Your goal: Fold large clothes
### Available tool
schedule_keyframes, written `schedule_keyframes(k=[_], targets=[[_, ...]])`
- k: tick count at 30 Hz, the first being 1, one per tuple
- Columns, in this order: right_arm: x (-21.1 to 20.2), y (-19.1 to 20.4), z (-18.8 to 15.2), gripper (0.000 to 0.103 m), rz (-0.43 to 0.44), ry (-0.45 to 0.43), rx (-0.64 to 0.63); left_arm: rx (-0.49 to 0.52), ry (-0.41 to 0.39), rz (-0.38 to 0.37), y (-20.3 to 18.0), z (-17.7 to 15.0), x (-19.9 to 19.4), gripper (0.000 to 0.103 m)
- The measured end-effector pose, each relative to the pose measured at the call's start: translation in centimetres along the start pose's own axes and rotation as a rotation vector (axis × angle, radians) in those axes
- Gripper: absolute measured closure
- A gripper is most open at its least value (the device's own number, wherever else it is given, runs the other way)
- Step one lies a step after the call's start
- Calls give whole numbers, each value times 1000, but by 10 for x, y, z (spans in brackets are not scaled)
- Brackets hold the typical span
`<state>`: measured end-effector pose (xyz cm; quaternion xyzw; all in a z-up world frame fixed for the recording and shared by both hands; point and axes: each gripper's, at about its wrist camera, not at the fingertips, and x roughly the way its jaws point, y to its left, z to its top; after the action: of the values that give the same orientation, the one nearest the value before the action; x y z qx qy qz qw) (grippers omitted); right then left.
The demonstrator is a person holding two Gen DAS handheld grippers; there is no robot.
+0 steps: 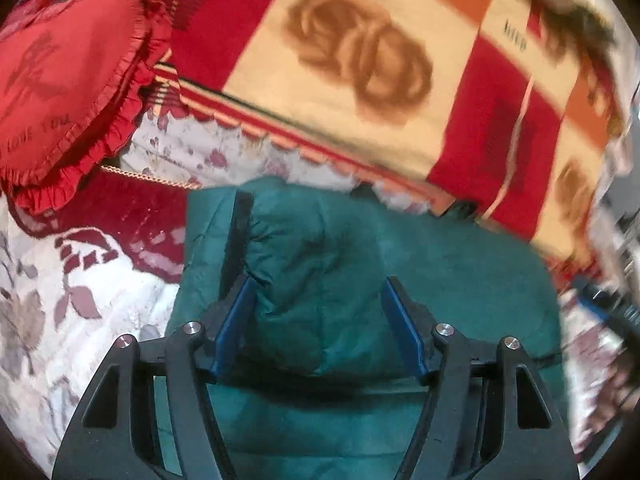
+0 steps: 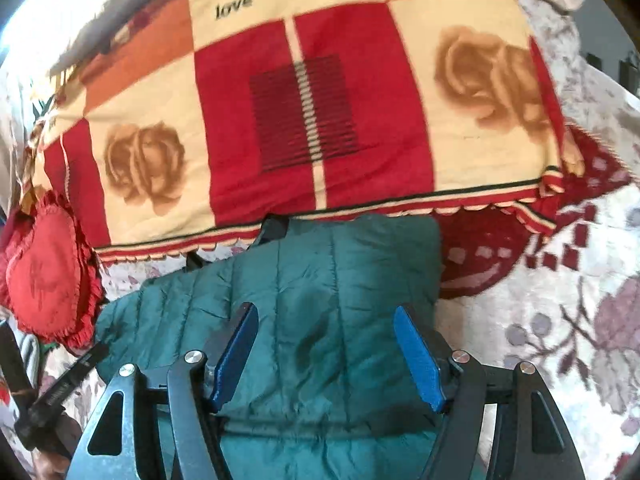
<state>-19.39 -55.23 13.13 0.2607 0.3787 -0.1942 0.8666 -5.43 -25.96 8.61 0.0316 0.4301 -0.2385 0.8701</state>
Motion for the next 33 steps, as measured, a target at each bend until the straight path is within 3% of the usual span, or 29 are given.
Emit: schedule_keyframes(k=[2,3,7,9,14,19,22,26,30,33], targets=[[20,13,-2,35,-18,26,-44,71,48,138,-3,-3,20,37],[32,19,-5,35,-32,41,-71,78,64,155,0,-6,27,37],[67,35,-20,34,-128,57,-205,-8,85,97,22,-12,43,31],[79,32,-24,34,-151,62,-224,-2,90,91,23,-14,48,27],[67,30,-20,34,-181,83,-210,22,76,94,21,-20,52,24],[32,54,-19,34,-55,17,-183,-2,73,72,23,-21,53,24],[34,86,-37,34,6,22,-256,-2,72,73,23,-21,52,24],[64,117,-59,34,-27,66,-343,-8,78,68,24,-20,53,24],[94,110,-77,31,-74,95,-328,-15,81,61,26,-20,55,22],[92,108,-78,31,-73,95,-334,-8,80,69,25,-21,55,22]])
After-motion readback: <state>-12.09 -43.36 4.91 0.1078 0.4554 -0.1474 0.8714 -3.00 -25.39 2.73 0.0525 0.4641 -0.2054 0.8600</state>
